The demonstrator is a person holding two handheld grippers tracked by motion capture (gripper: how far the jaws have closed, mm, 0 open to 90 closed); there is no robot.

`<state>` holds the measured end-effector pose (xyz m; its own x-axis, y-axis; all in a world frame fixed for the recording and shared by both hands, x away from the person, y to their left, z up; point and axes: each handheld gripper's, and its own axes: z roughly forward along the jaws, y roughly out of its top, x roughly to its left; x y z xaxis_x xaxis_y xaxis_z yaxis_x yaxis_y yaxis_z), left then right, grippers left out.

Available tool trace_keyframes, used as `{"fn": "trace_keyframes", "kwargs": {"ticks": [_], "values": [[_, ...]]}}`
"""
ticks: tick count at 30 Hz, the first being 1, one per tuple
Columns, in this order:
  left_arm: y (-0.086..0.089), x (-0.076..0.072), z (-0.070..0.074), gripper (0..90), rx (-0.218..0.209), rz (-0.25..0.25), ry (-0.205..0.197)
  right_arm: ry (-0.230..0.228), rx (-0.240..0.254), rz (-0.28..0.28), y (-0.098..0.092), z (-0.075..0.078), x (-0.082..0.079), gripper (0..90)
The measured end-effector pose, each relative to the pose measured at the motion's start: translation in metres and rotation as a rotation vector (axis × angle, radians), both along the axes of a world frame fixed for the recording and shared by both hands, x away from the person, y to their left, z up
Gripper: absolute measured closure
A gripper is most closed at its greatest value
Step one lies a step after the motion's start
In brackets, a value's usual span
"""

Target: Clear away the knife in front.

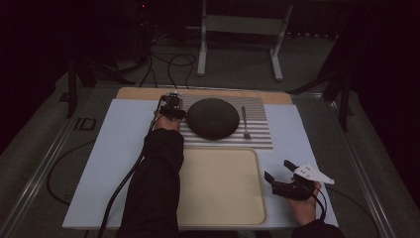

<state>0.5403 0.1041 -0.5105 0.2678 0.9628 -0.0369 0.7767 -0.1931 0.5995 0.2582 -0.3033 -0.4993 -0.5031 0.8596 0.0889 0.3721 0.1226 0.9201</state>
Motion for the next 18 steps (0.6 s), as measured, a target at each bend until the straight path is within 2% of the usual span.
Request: {"fn": "trace_keyframes", "kwargs": {"ticks": [3,5,8,12,18], "values": [[0.0004,0.0015,-0.0026,70.0,0.005,0.023,0.010,0.001,-0.003,-0.002,-0.0004,-0.0001,0.0002,8.6],[0.0008,0.0026,-0.0019,71.5,-0.002,0.024,0.022,0.001,-0.004,-0.001,-0.0008,-0.0003,0.0002,8.6],[-0.0020,0.0024,-0.0013,78.5,0.016,0.024,0.029,0.005,-0.004,-0.004,-0.0007,-0.0007,0.0007,8.6],[-0.0045,0.0038,0.0005,80.1,0.032,0.040,0.048,0.009,-0.010,-0.001,0.0001,-0.0010,0.0009,8.6],[0.0022,0.0059,0.0012,80.7,-0.021,0.044,0.067,0.016,-0.014,-0.011,-0.0015,-0.0015,0.0013,8.6]]}}
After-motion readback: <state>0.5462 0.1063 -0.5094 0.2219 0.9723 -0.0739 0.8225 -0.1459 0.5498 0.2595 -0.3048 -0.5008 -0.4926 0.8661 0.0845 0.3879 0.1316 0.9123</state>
